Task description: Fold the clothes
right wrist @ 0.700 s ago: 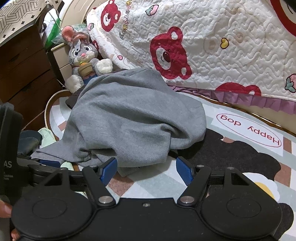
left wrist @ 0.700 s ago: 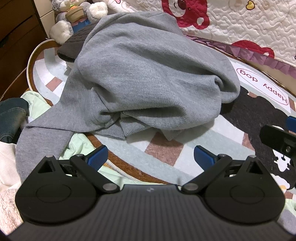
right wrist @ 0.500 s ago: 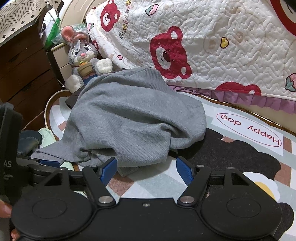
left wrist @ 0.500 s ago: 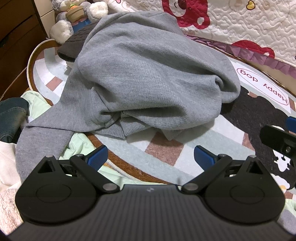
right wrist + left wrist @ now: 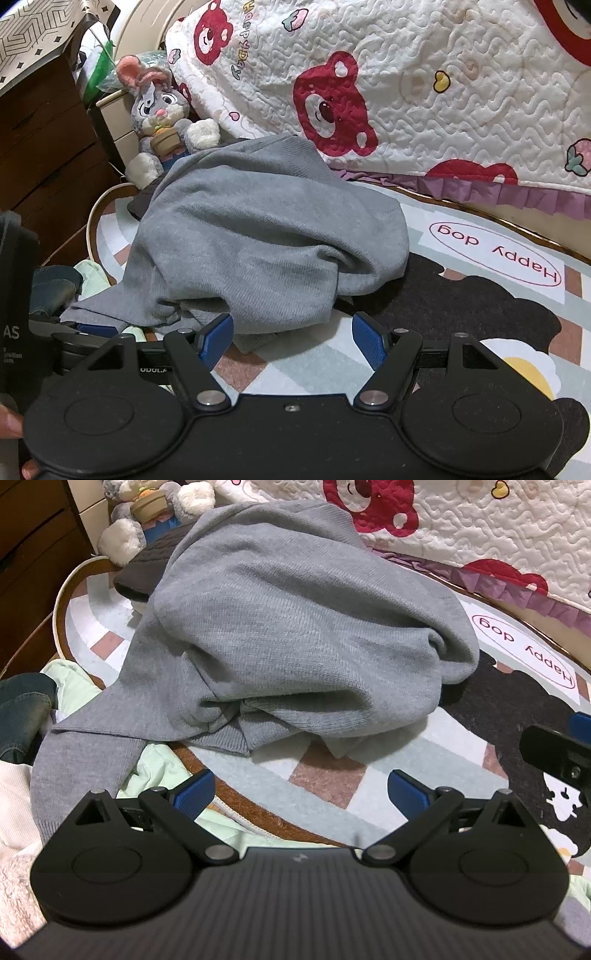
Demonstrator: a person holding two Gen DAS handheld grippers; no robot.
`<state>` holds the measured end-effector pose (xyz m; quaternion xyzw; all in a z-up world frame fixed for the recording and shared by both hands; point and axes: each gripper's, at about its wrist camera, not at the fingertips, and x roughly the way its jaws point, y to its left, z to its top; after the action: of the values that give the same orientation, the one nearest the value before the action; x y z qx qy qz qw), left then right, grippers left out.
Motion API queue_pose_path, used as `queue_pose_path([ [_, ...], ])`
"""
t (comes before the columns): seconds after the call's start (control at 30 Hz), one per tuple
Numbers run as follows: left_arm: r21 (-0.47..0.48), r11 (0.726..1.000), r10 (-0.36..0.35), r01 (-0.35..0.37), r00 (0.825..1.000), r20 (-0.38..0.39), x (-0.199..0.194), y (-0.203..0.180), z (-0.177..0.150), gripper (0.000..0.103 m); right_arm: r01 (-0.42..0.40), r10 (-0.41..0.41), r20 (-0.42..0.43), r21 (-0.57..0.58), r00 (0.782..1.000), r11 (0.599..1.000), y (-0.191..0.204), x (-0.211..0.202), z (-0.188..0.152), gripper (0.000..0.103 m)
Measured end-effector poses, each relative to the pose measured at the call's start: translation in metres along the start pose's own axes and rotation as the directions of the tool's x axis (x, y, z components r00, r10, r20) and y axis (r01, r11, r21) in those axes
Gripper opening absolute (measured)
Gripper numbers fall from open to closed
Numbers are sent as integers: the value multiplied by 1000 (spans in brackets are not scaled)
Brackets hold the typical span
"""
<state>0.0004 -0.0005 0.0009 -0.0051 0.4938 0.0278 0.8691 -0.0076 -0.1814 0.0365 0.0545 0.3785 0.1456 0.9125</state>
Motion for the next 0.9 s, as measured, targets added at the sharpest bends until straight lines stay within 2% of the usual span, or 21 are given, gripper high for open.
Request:
queue_pose_path([
  [0.1,-1,1000,3,-3,1000,-5,1,1,0,101,-2,2,-3,4,1000,1000,-1,1,0,76],
  [0.23,-31,999,-39,38,999,-35,-1,8,0,102,-2,2,14,21,1000,1000,-3,-2,-1,76],
  [0.37,-48,999,-26,26,1000,5,-5,14,2,103,-12,10,44,39,999,999,-7,-7,-1,79],
  [0.5,-61,997,-54,54,999,0,3,31,16,103,-22,19,34,74,999,997,-15,1,-4,83],
  [0.6,-71,995,-74,74,997,-4,8,44,26,101,22,-23,17,54,1000,998,-20,9,1,83],
  [0.7,-82,992,-95,94,995,-7,14,57,37,97,41,-42,-25,-37,999,998,-27,12,19,83],
  [0.73,-86,991,-101,100,995,-7,16,61,40,91,48,-49,-27,-59,998,997,-31,11,28,83],
  [0.77,-102,990,-97,97,995,6,21,64,45,85,44,-47,-39,-64,998,997,-37,12,37,83],
  [0.9,-165,982,-78,86,995,56,43,76,62,72,15,-19,-106,-42,994,999,-56,23,73,83],
])
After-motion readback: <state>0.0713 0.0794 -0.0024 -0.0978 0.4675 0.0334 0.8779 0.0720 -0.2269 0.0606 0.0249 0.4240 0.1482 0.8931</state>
